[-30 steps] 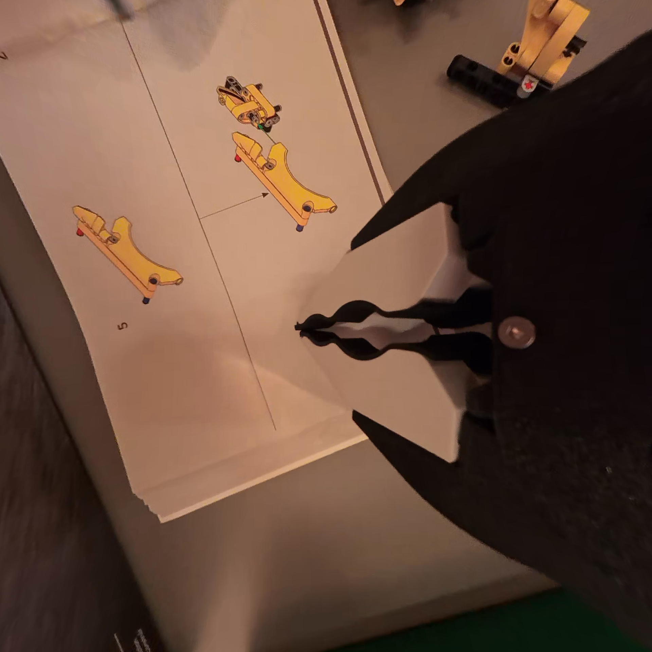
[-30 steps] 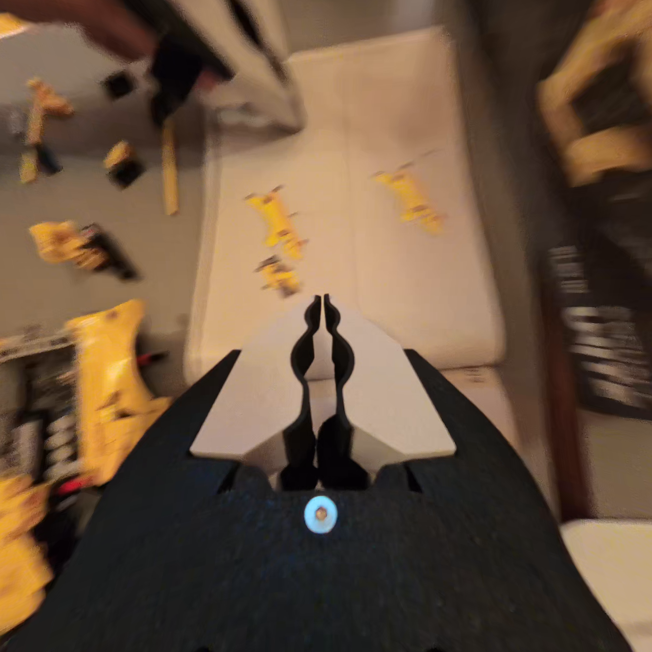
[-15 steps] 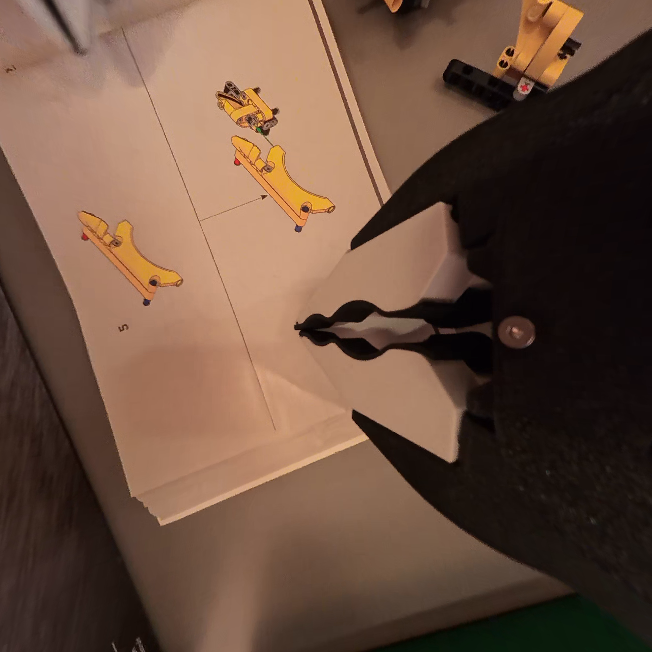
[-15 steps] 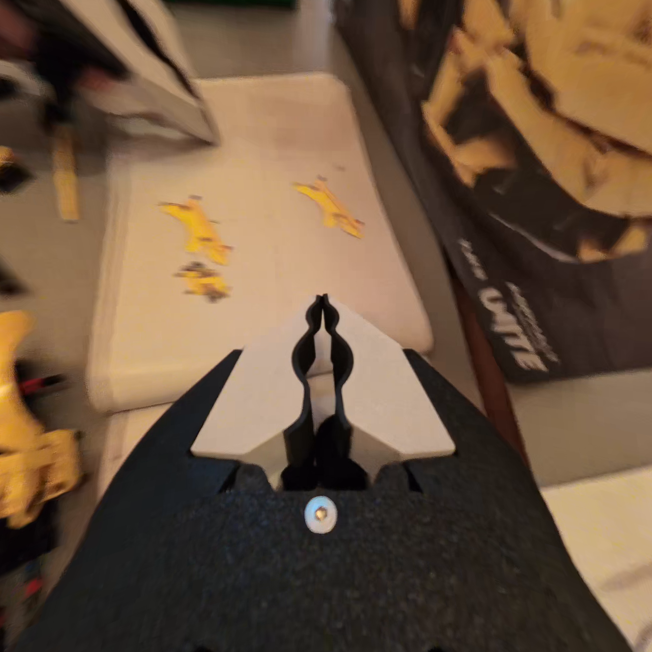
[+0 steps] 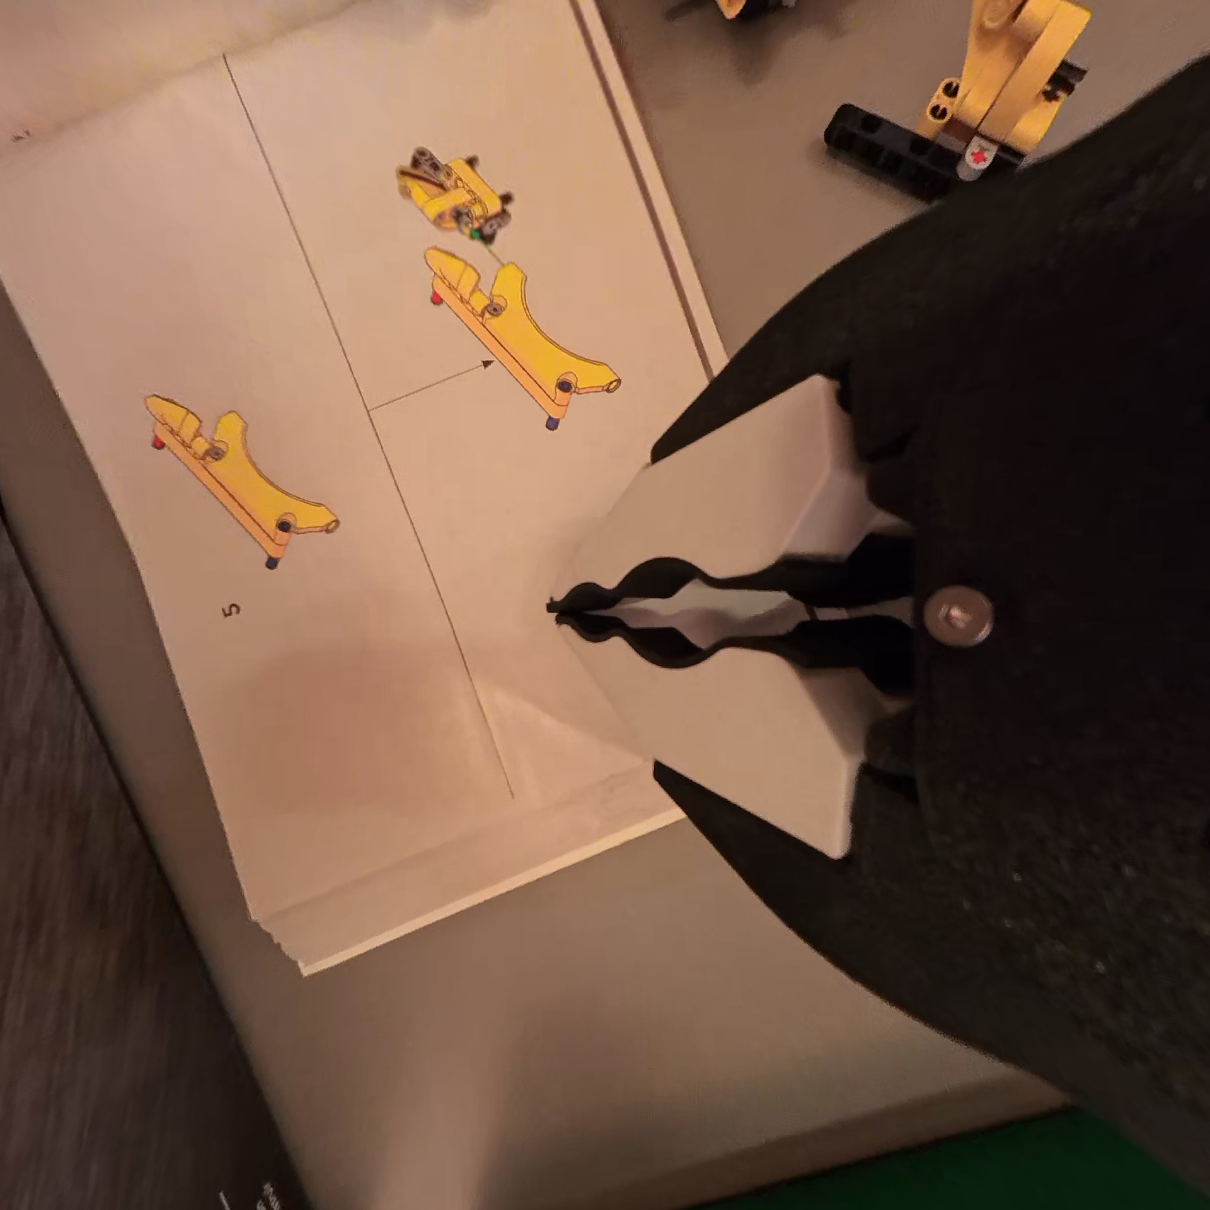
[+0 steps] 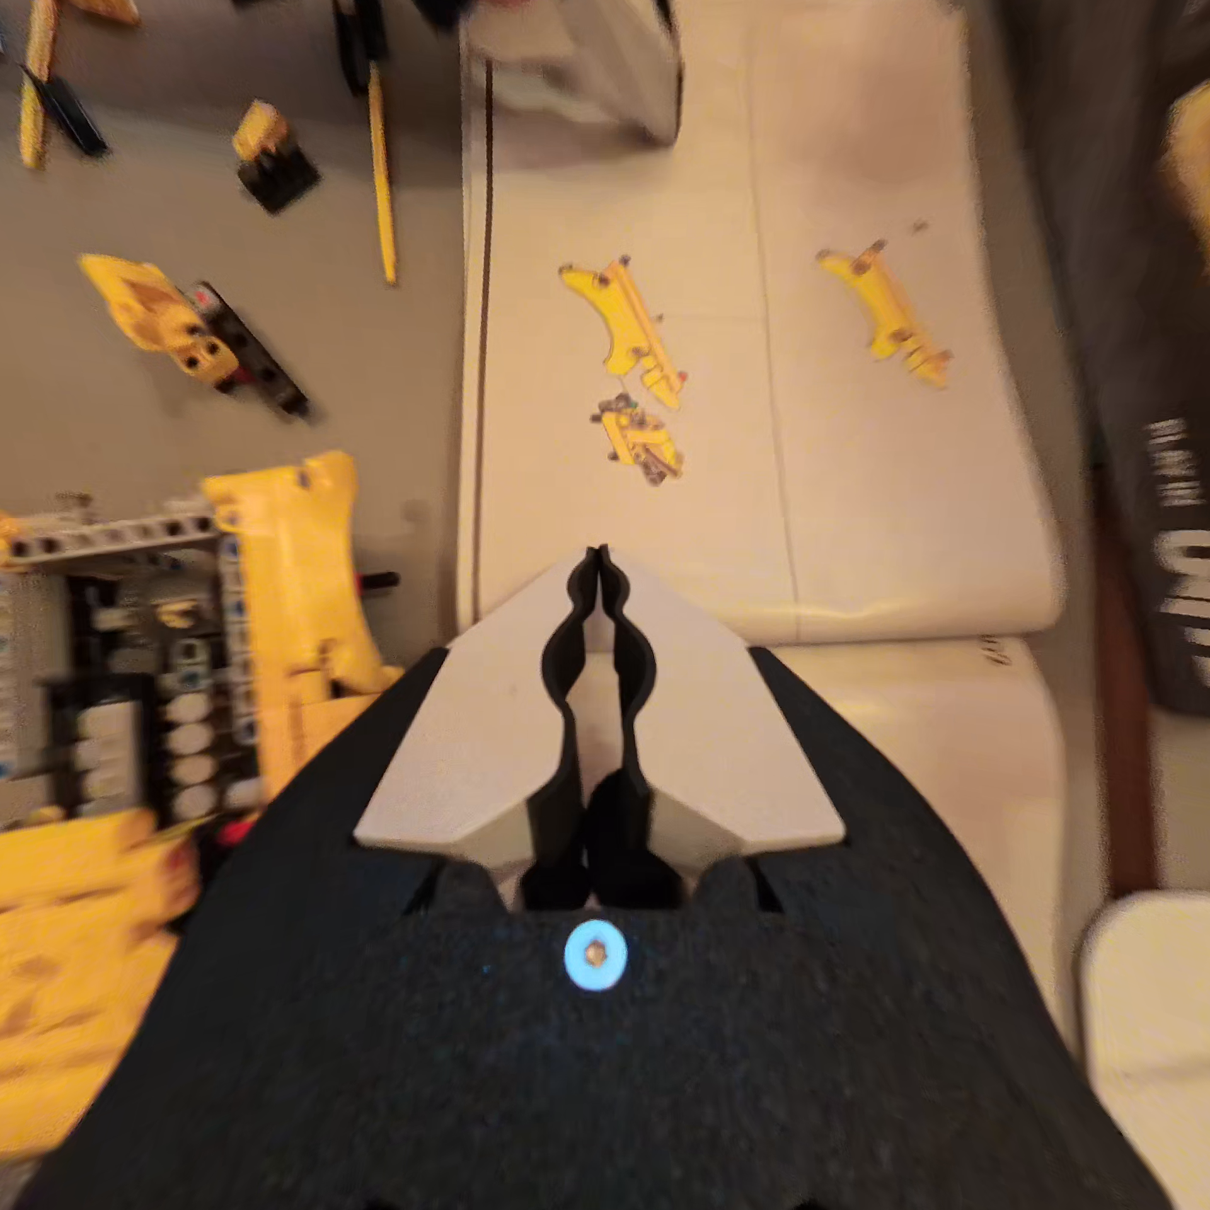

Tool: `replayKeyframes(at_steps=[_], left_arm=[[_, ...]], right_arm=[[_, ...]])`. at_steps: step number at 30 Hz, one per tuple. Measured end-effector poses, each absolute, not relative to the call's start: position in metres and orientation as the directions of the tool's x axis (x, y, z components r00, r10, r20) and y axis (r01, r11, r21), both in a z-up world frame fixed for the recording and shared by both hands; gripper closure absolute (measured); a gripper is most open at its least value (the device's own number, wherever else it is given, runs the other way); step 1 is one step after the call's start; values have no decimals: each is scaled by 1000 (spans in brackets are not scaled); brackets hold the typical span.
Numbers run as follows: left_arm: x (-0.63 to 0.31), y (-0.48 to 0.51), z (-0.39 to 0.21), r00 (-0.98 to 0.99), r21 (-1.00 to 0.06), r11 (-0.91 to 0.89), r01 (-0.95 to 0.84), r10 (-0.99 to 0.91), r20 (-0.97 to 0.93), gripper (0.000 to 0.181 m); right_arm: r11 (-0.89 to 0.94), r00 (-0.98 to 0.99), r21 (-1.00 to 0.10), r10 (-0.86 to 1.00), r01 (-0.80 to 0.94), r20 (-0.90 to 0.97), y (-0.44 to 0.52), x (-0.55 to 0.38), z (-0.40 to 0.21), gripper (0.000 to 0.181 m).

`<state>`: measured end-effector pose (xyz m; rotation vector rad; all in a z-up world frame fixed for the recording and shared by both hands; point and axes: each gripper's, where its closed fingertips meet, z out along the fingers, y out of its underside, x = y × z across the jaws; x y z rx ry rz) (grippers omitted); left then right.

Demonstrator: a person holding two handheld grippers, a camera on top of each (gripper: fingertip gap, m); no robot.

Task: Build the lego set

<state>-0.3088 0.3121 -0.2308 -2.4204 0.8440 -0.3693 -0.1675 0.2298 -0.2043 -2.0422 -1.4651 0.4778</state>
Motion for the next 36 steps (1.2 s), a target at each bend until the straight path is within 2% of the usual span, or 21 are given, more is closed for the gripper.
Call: replayKeyframes(at_steps=[2, 5, 8, 9, 12, 16, 20, 22, 24, 27, 29, 32, 36], left_arm=[[-309, 312, -231, 766, -574, -647, -501, -641, 54, 181], [-308, 313, -231, 770, -580, -646, -495, -636, 52, 181], [-307, 315, -230, 776, -585, -665, -464, -624, 95, 180], [-306, 315, -230, 776, -587, -668, -457, -623, 104, 178], [-302, 316, -230, 771, -595, -663, -454, -627, 110, 173], [-300, 316, -228, 767, -605, -640, -474, -637, 73, 171], [-299, 311, -222, 760, -635, -610, -474, -647, 55, 171], [-300, 309, -217, 757, -656, -594, -466, -651, 51, 171], [-302, 309, -209, 759, -685, -579, -442, -648, 58, 171], [-306, 311, -198, 773, -719, -591, -366, -623, 118, 171], [-310, 310, -191, 781, -736, -607, -300, -599, 176, 169], [-321, 312, -173, 785, -784, -580, -222, -583, 209, 169], [-320, 310, -143, 748, -867, -482, -126, -621, 236, 164]], right_arm=[[-234, 409, -746, 911, 624, 57, 214, -168, -152, 181], [-272, 446, -811, 895, 519, -14, 139, -158, -108, 160], [-302, 475, -798, 880, 522, -23, 49, -138, -125, 155], [-356, 490, -761, 870, 542, -58, 19, -131, -142, 148], [-489, 593, -679, 799, 548, -98, -40, -118, -188, 146], [-453, 629, -645, 776, 616, 55, -64, -126, -212, 152], [-412, 621, -627, 770, 661, 149, -57, -132, -216, 157], [-419, 605, -582, 779, 697, 164, -54, -130, -224, 158], [-414, 575, -537, 800, 735, 171, -55, -130, -232, 166], [-374, 544, -533, 814, 759, 204, -54, -133, -231, 180], [-358, 534, -530, 815, 769, 225, -50, -134, -226, 181], [-309, 564, -672, 802, 673, 196, -30, -148, -189, 181], [-177, 606, -910, 789, 374, 96, 16, -168, -106, 181]])
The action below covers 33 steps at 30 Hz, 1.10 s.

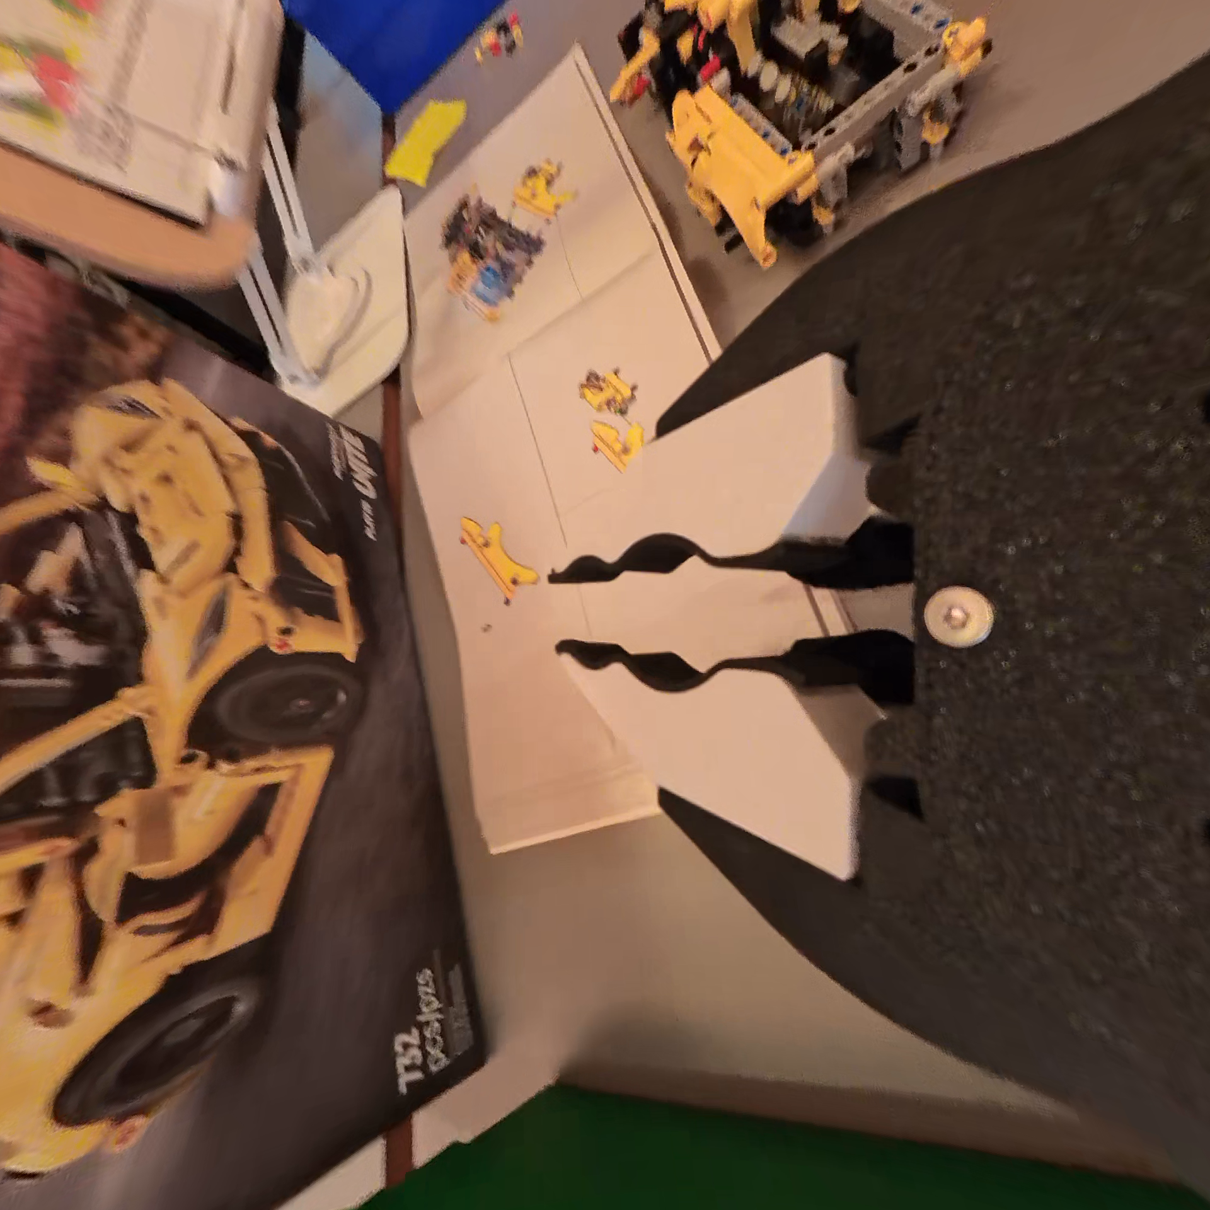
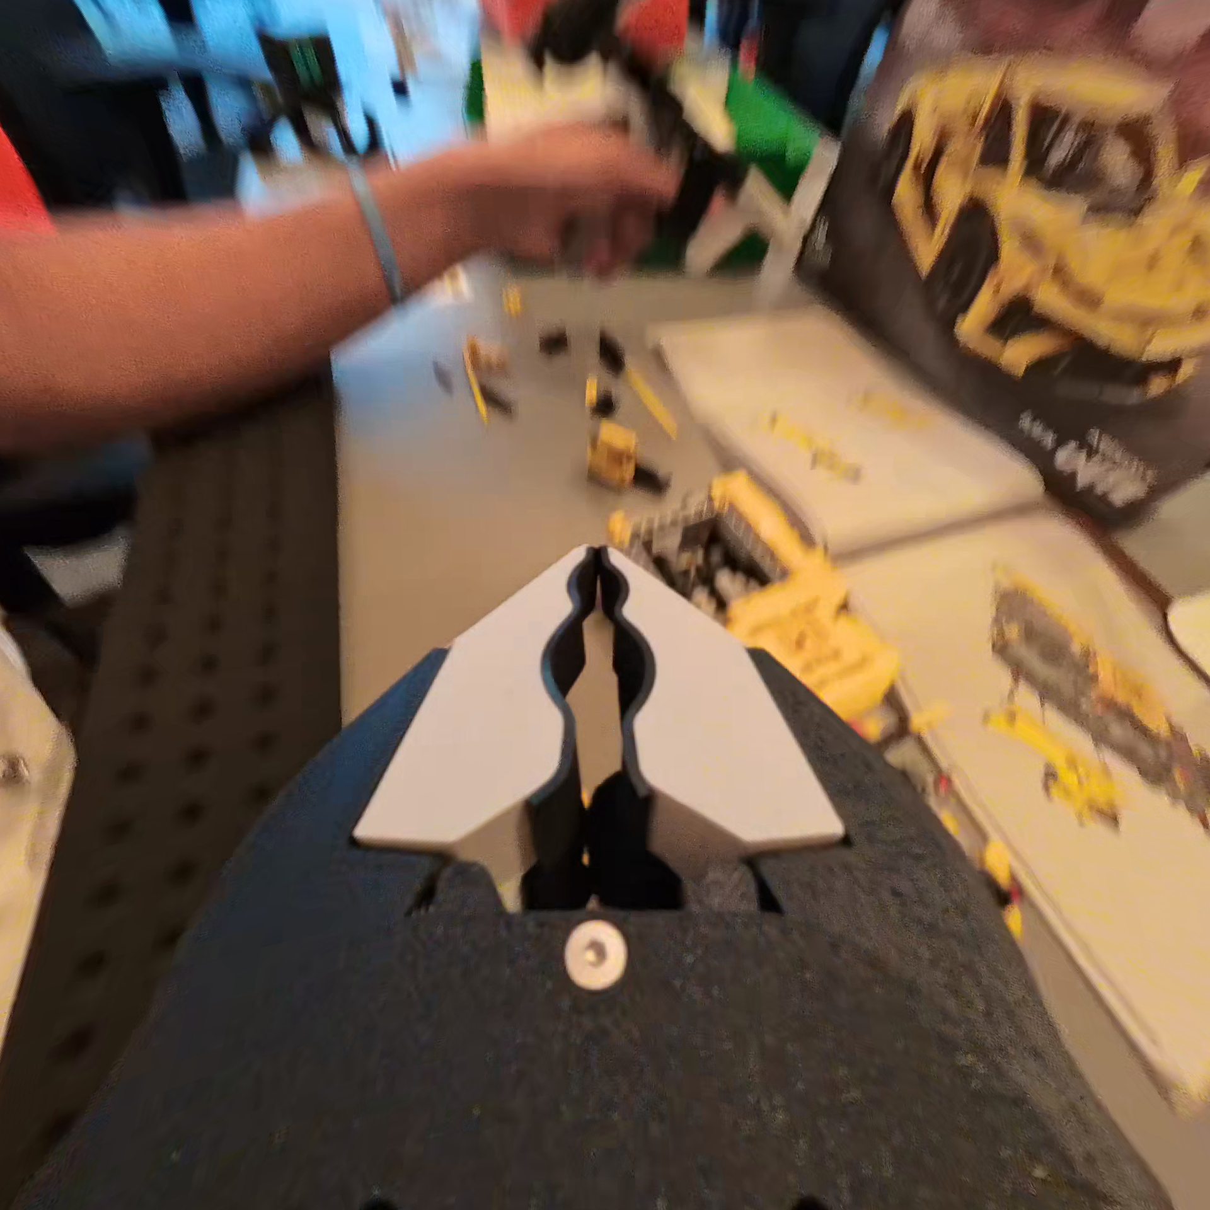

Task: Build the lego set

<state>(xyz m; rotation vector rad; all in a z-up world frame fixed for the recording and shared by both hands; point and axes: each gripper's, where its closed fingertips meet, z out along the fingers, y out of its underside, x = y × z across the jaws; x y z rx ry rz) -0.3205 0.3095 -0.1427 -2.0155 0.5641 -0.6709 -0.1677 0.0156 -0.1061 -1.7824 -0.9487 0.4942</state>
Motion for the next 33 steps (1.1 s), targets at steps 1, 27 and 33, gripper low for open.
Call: replayKeyframes(at_steps=[1, 27, 33], left_arm=[[-316, 307, -137, 728, -880, -462, -114, -641, 242, 164], [-271, 284, -139, 623, -912, -290, -291, -780, 49, 163], [-270, 277, -125, 595, -927, -281, -249, -799, 83, 163]], right_arm=[[-153, 593, -941, 803, 301, 59, 26, -171, -90, 181], [-500, 612, -452, 779, 739, 139, -69, -154, -230, 159], [-460, 635, -605, 767, 649, 98, -50, -155, -202, 179]])
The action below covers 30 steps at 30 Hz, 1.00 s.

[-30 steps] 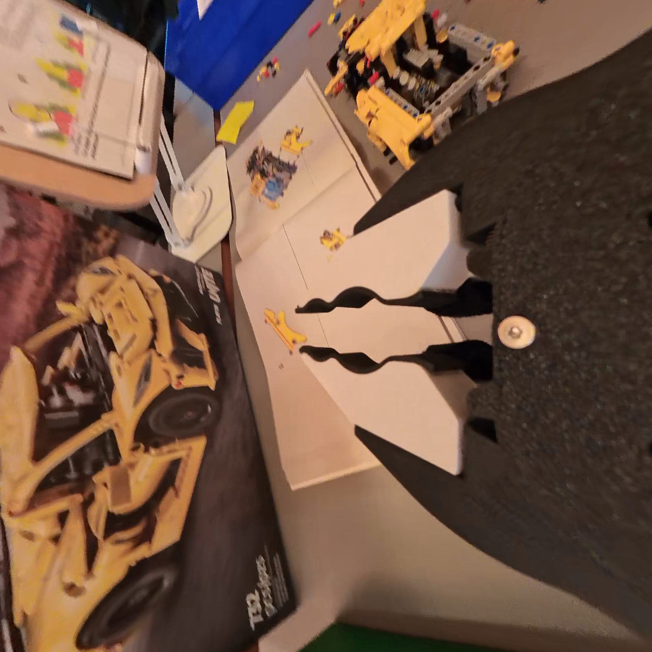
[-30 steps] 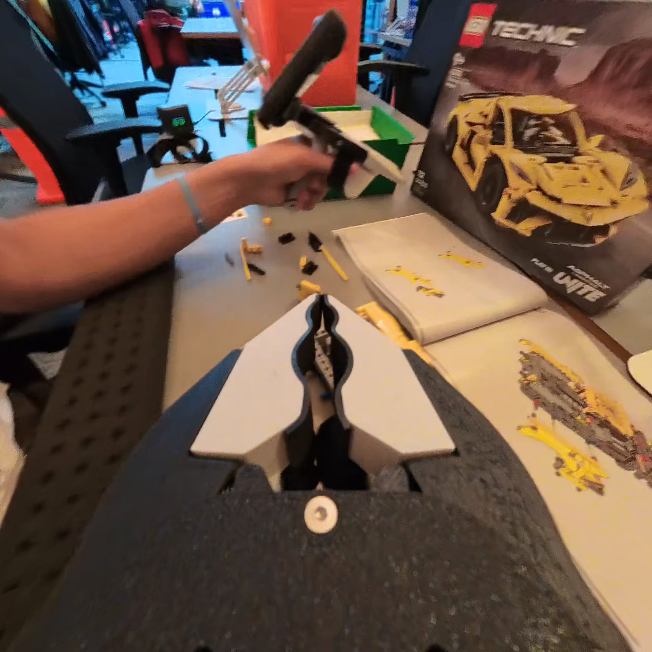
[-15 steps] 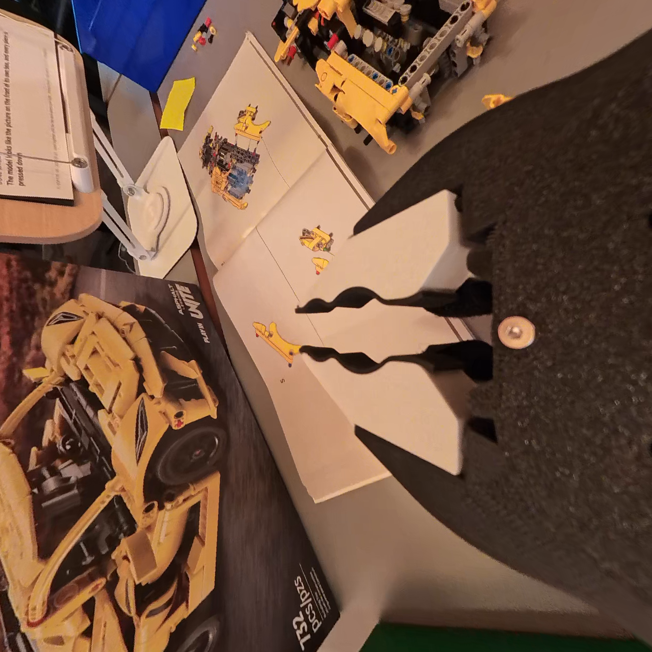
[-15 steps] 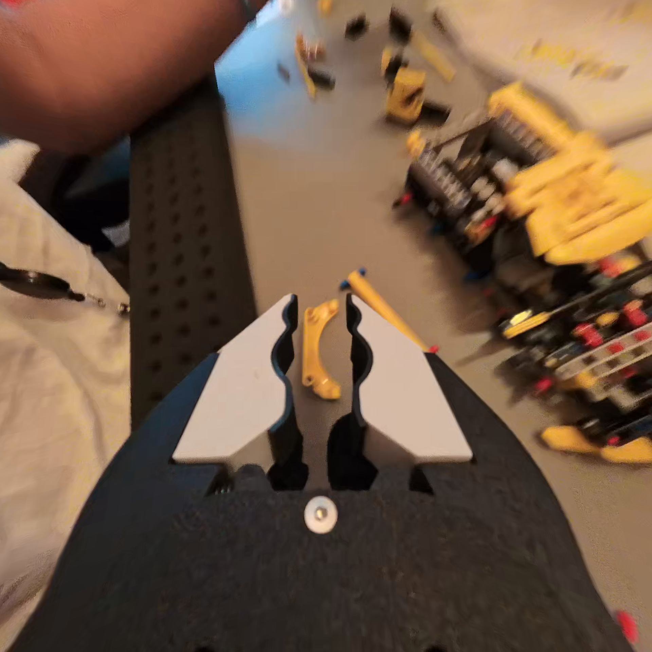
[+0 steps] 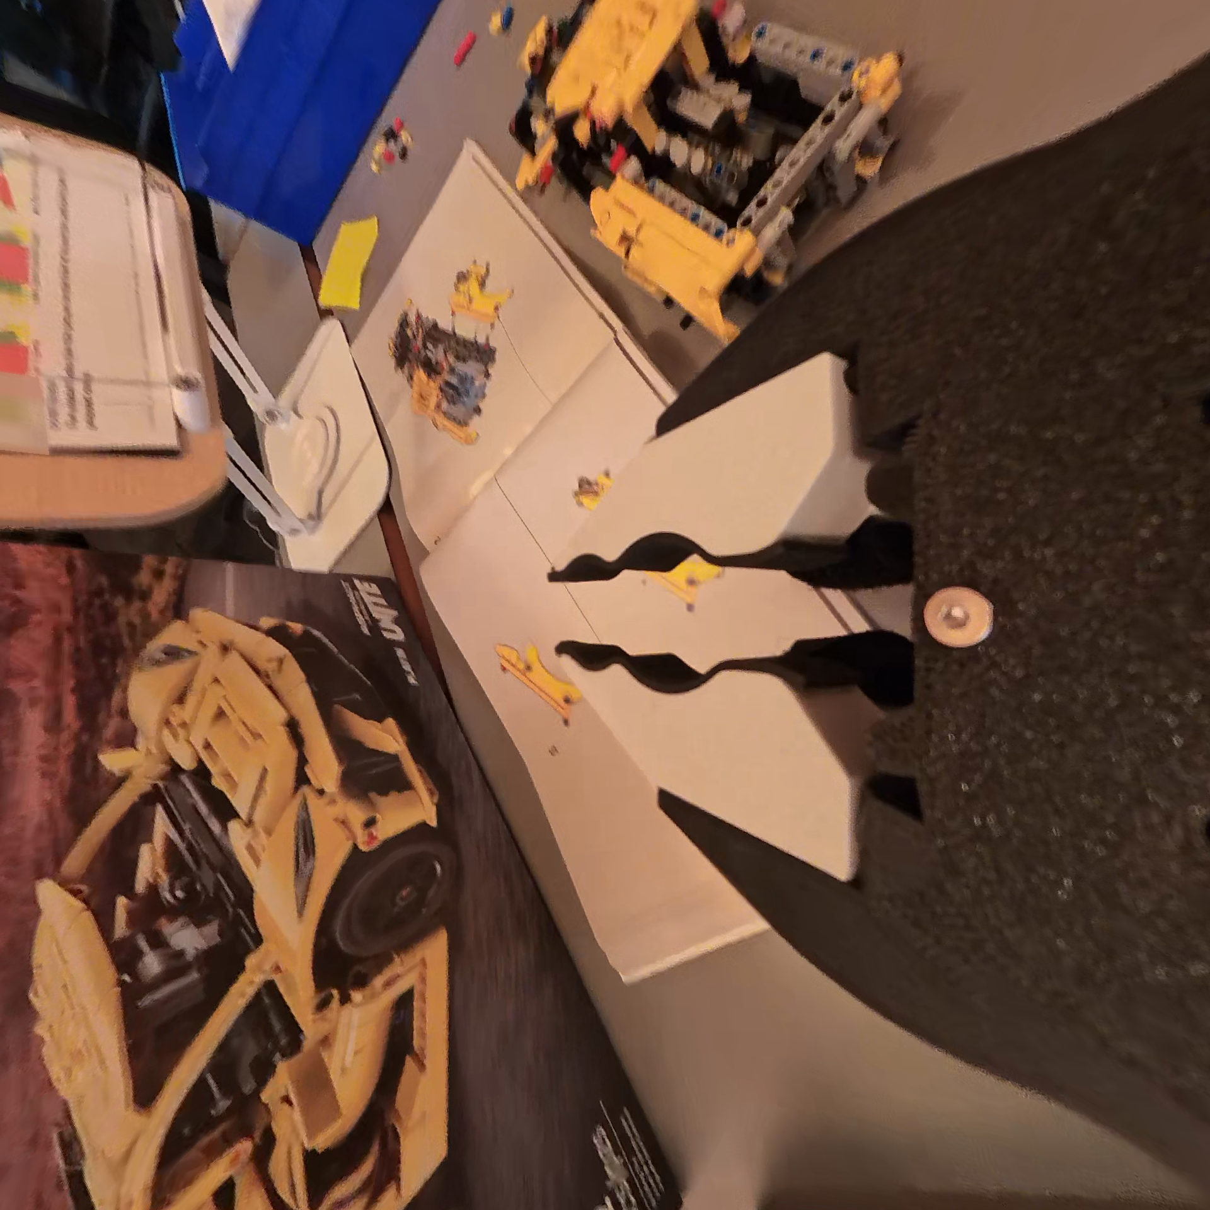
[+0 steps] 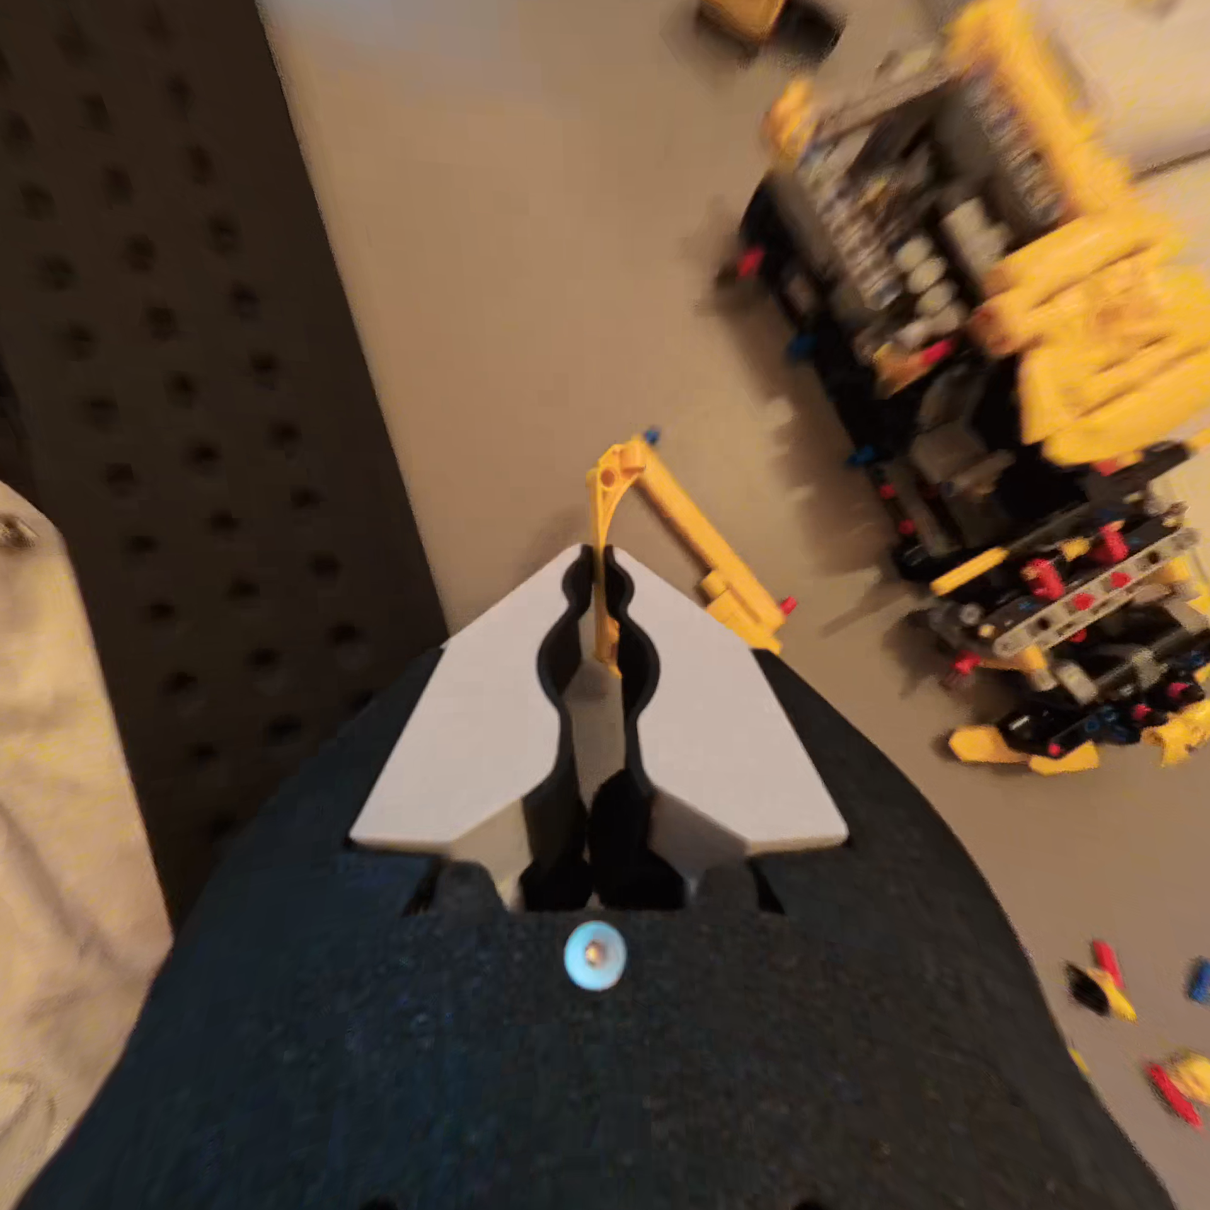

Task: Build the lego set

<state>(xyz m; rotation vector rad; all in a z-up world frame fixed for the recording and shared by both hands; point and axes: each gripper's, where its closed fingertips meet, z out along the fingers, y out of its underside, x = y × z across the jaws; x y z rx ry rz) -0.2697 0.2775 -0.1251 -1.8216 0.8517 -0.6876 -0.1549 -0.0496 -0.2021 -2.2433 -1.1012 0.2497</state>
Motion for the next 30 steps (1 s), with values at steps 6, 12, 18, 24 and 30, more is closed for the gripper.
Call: replayKeyframes(at_steps=[6, 12, 18, 24, 30], left_arm=[[-228, 203, -71, 163, -962, -265, -65, -954, 252, 162], [-253, 196, -86, 141, -966, -167, -196, -980, 141, 160], [-306, 283, -114, 523, -938, -329, -111, -821, 227, 160], [-318, 312, -96, 618, -951, -307, 36, -741, 263, 161], [-316, 317, -106, 663, -956, -293, -2, -716, 218, 162]], right_arm=[[-505, 590, -850, 735, 150, -333, -1, -161, -113, 179], [-286, 365, -958, 890, -17, -272, 59, -167, -30, 179], [-236, 501, -947, 806, -218, -316, 121, -135, -58, 179], [-286, 488, -934, 796, -215, -357, 114, -127, -74, 179], [-285, 472, -926, 799, -248, -372, 111, -122, -67, 179]])
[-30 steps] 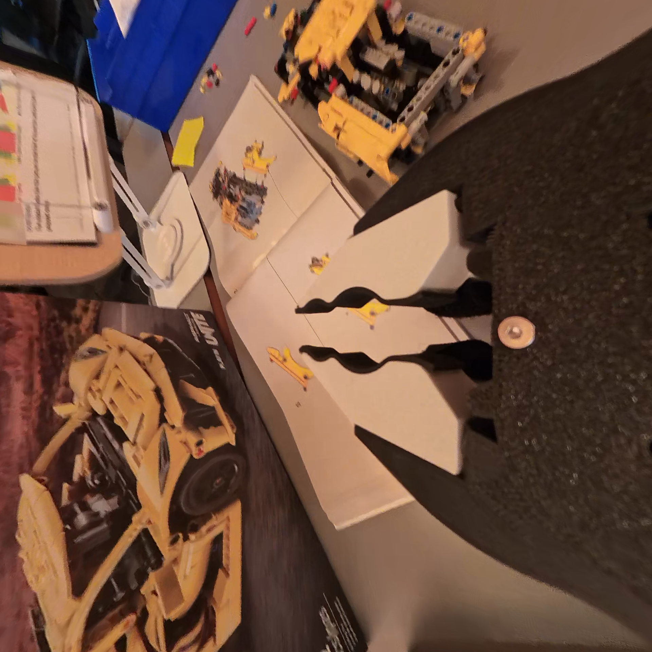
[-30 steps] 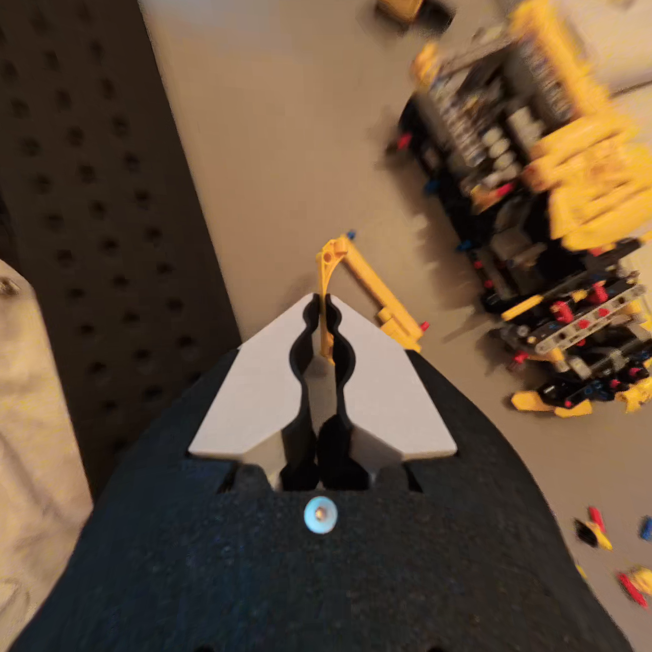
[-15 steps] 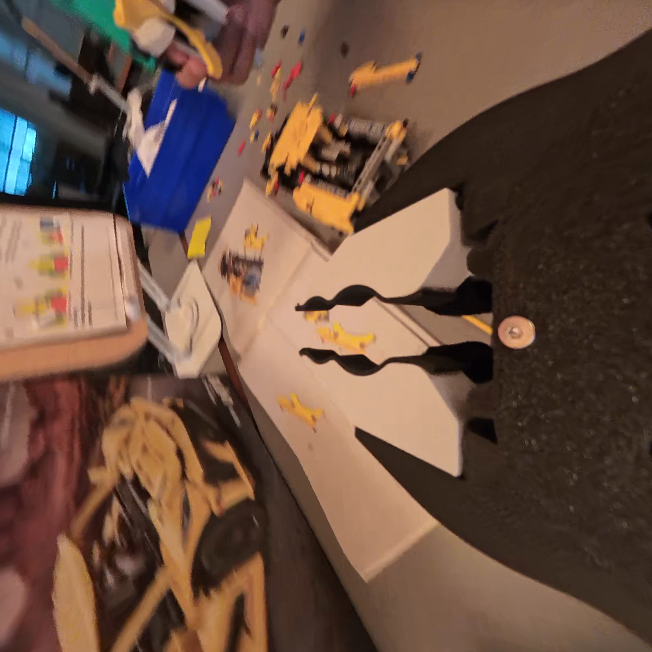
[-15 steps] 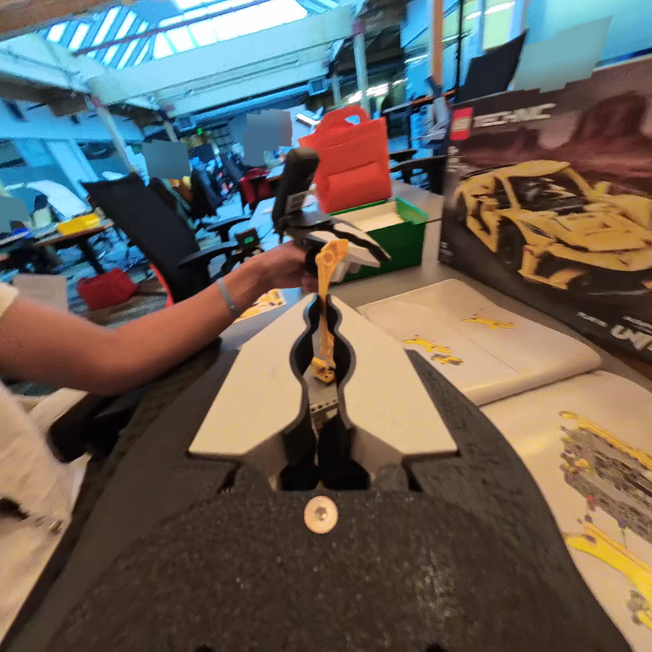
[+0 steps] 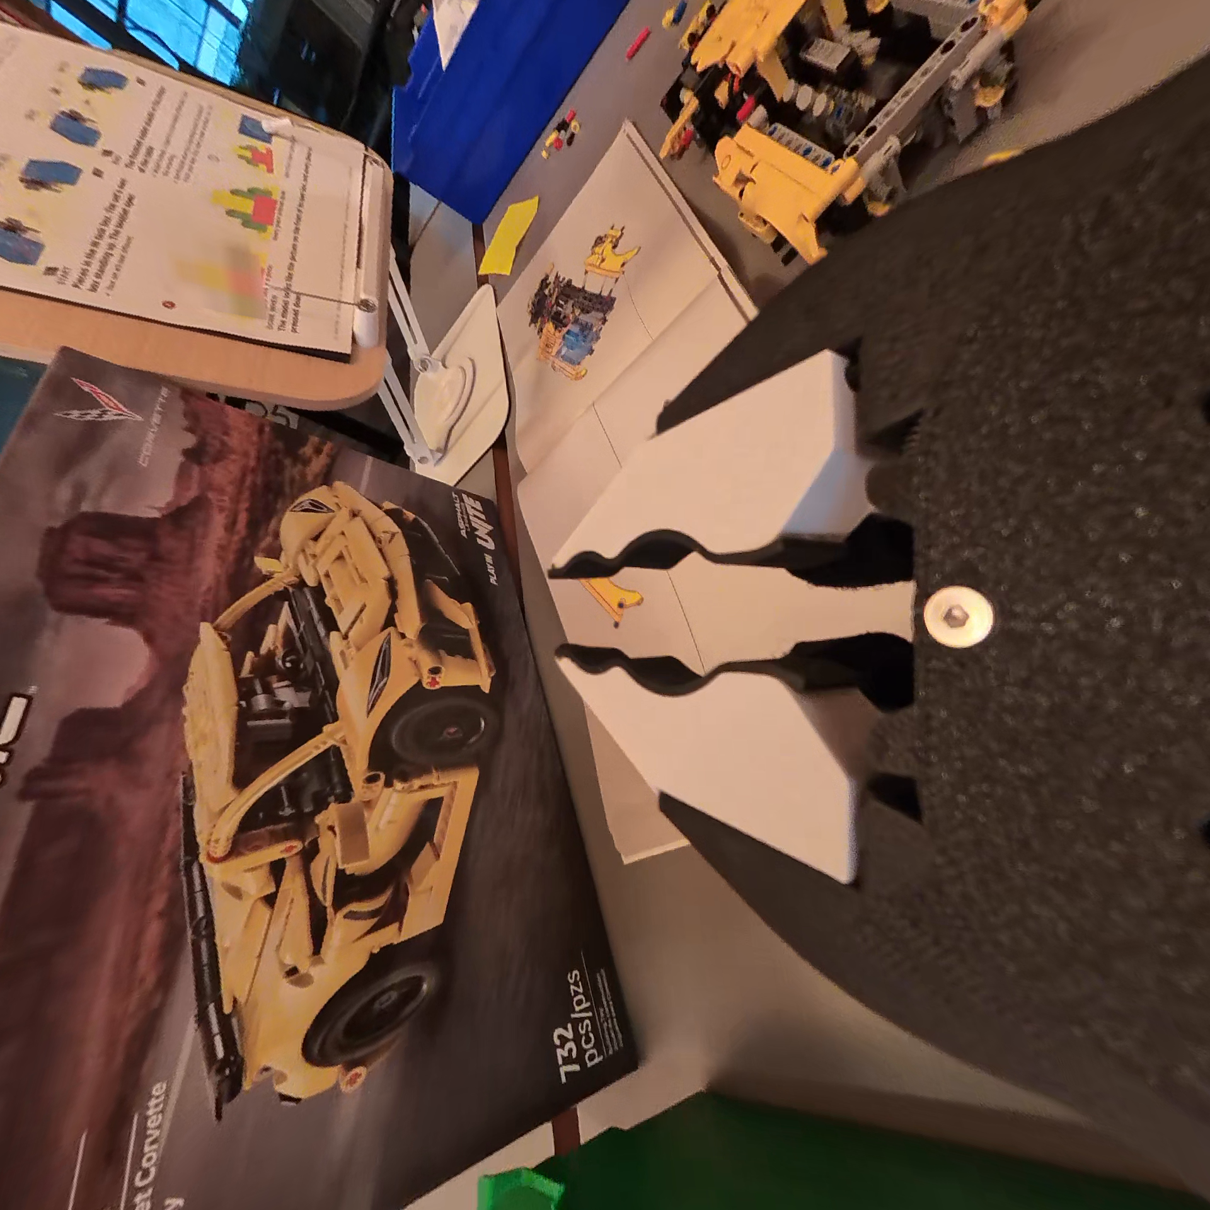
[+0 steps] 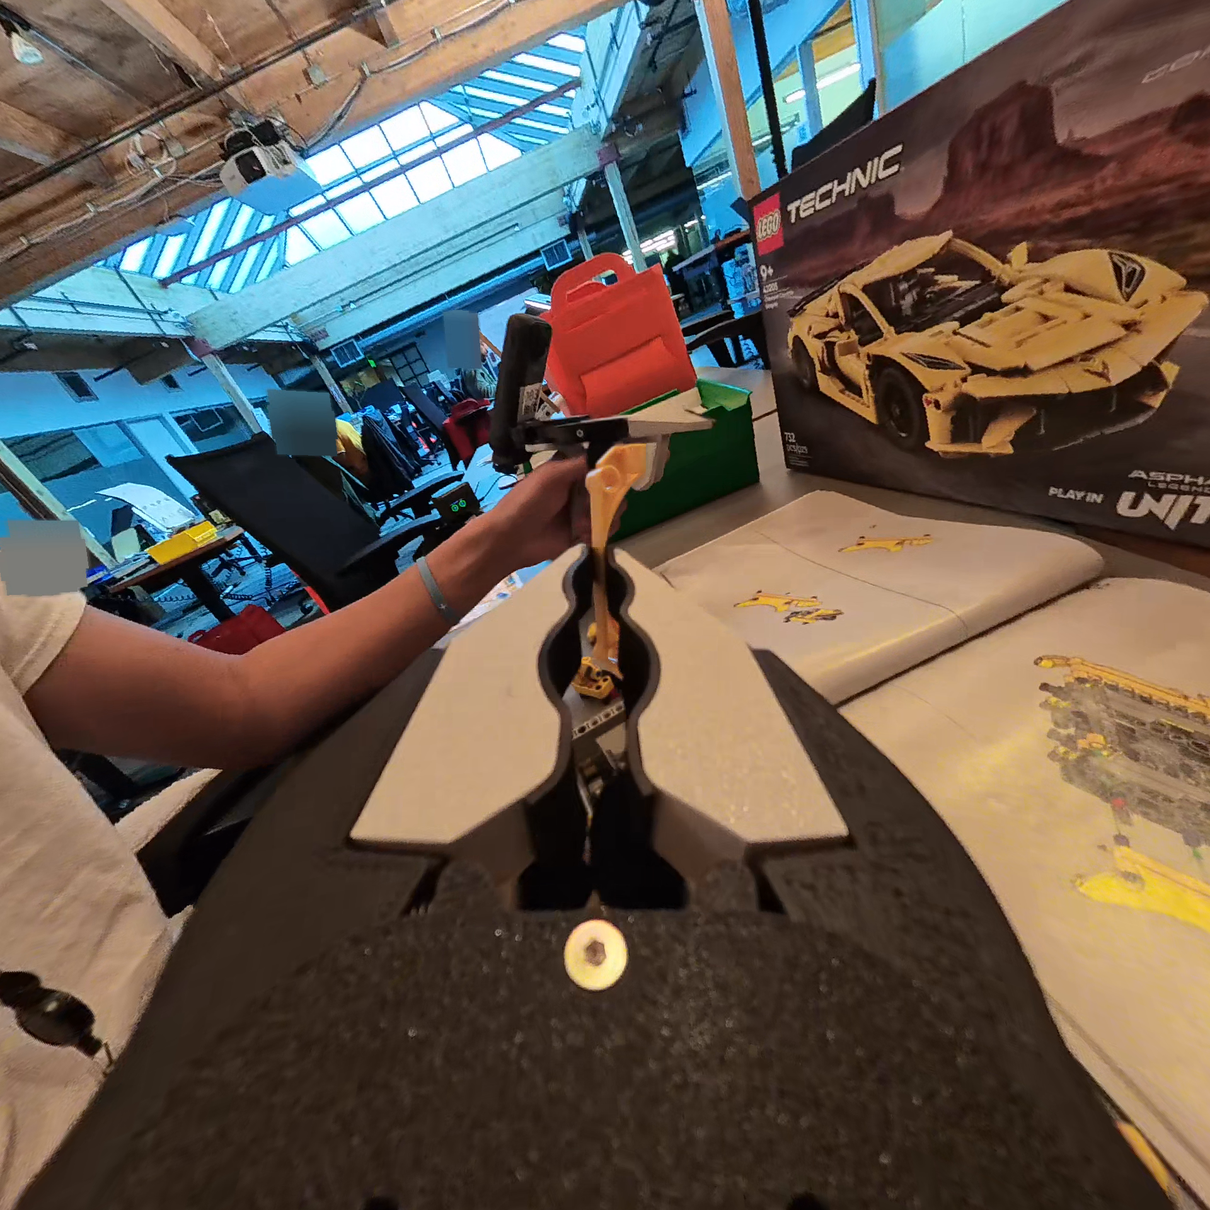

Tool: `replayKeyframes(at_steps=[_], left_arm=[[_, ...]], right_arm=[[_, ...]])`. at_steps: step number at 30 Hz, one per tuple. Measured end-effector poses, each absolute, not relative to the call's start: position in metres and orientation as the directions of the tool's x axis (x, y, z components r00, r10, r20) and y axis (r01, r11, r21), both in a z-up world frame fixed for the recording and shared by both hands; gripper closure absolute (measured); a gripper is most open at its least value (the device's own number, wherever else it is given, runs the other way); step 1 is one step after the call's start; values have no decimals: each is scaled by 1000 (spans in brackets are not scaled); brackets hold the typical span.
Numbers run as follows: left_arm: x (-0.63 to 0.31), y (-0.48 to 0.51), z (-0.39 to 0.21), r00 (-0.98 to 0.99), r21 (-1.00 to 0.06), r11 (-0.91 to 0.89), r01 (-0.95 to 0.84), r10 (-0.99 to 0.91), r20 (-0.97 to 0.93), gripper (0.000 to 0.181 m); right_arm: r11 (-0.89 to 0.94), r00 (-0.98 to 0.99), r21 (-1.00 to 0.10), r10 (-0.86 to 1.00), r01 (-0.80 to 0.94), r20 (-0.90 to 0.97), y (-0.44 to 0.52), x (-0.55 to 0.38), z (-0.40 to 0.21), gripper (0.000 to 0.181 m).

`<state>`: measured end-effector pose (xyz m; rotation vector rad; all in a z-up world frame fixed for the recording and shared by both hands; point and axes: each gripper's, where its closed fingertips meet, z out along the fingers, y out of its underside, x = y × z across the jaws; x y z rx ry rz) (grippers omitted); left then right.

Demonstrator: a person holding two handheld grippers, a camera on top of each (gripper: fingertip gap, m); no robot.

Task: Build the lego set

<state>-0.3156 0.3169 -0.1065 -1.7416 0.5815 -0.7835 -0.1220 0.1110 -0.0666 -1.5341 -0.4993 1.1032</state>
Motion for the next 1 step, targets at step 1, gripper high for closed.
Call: replayKeyframes(at_steps=[1], left_arm=[[-315, 317, -107, 669, -958, -287, -6, -713, 209, 162]], right_arm=[[-286, 481, -926, 793, -247, -374, 113, -120, -68, 179]])
